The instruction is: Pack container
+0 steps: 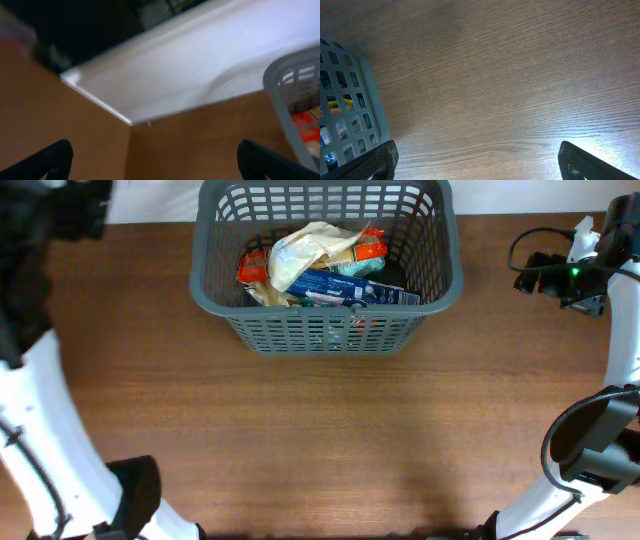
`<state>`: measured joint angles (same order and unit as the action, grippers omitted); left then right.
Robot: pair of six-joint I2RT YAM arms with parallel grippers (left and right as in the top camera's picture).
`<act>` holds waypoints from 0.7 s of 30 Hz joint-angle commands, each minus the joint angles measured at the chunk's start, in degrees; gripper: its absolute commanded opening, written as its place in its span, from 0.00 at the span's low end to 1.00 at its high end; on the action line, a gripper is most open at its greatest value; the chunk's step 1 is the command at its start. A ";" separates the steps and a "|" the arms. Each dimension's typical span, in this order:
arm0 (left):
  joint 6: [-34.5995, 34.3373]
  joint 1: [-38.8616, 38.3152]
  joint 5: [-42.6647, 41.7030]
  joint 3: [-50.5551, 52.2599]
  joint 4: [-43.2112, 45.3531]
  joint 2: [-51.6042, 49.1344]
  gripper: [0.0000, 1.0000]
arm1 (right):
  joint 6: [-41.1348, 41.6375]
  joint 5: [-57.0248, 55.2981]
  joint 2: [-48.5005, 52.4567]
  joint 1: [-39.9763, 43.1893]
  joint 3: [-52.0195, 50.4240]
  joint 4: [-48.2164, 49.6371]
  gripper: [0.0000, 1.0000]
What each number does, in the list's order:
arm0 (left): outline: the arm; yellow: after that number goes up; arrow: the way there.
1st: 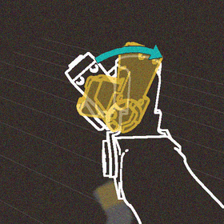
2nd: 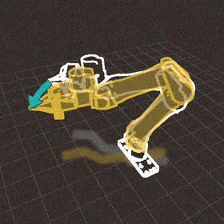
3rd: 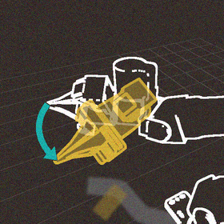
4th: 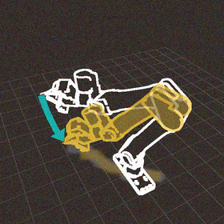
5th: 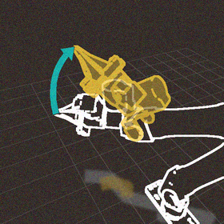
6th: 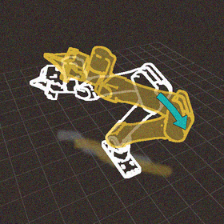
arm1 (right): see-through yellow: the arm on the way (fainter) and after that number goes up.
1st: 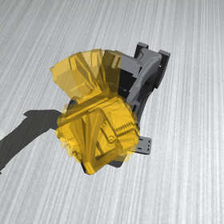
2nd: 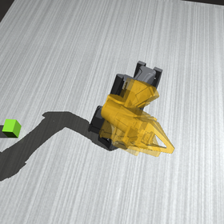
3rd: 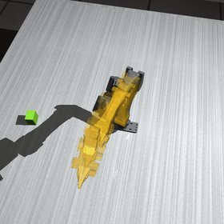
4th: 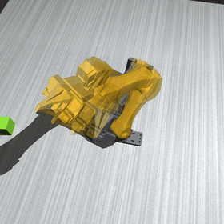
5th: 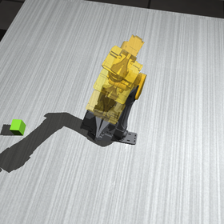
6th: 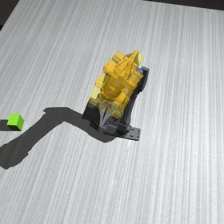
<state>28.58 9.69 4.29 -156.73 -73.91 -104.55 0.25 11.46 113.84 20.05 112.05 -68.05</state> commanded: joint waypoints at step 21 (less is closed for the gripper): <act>-10.36 9.55 -12.02 25.49 -6.34 -1.40 0.99 | 0.48 0.31 -13.57 -7.72 -6.23 0.48 0.99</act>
<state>19.00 18.83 -6.72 -131.70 -80.38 -105.97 0.25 11.44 109.03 16.14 108.95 -67.72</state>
